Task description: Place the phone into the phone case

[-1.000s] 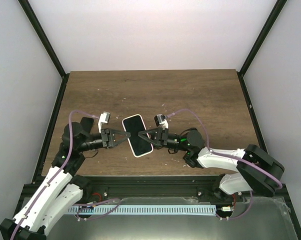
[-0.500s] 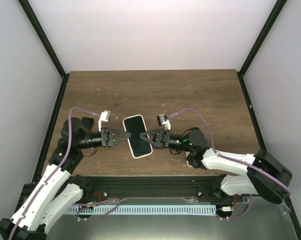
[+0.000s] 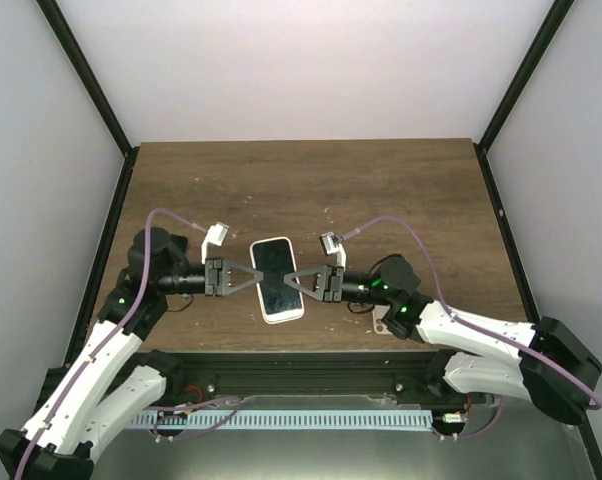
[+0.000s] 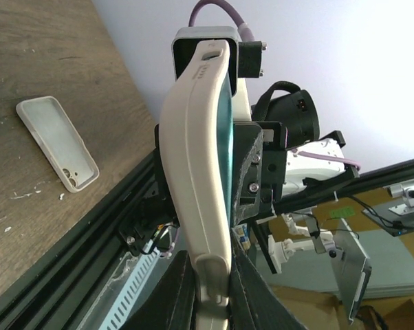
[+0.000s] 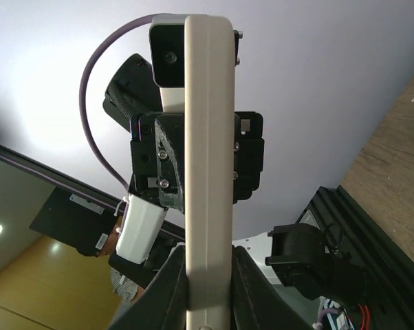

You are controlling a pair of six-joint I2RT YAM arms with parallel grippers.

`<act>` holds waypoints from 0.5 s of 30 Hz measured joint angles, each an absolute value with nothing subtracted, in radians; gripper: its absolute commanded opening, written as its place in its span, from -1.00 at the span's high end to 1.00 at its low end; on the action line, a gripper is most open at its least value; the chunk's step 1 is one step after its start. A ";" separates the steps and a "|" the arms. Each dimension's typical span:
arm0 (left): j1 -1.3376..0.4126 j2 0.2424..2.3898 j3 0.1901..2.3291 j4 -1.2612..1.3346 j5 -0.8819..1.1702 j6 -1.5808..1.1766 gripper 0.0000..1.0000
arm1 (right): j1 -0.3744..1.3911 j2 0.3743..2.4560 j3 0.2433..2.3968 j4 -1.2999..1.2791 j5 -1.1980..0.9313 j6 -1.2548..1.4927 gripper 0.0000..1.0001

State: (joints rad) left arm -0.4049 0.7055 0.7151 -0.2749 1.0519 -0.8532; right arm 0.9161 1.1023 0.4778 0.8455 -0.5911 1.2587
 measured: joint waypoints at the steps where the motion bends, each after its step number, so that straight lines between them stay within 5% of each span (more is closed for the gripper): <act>1: -0.403 0.712 0.715 -0.275 1.057 -0.852 0.78 | 0.915 1.103 0.476 0.846 -0.593 1.257 0.93; 5: -0.403 0.713 0.715 -0.276 1.057 -0.844 0.39 | 0.911 1.110 0.474 0.864 -0.603 1.261 0.94; 9: -0.403 0.706 0.719 -0.274 0.995 -0.863 0.20 | 0.916 1.111 0.449 0.861 -0.627 1.269 0.94; 15: -0.404 0.692 0.707 -0.251 0.915 -0.915 0.52 | 0.919 1.115 0.426 0.888 -0.636 1.275 0.94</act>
State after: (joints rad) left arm -0.4038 0.6922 0.7067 -0.2512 0.9154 -0.9154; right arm 0.9192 1.1152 0.4255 0.8875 -0.6361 1.2755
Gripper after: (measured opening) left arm 0.340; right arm 0.124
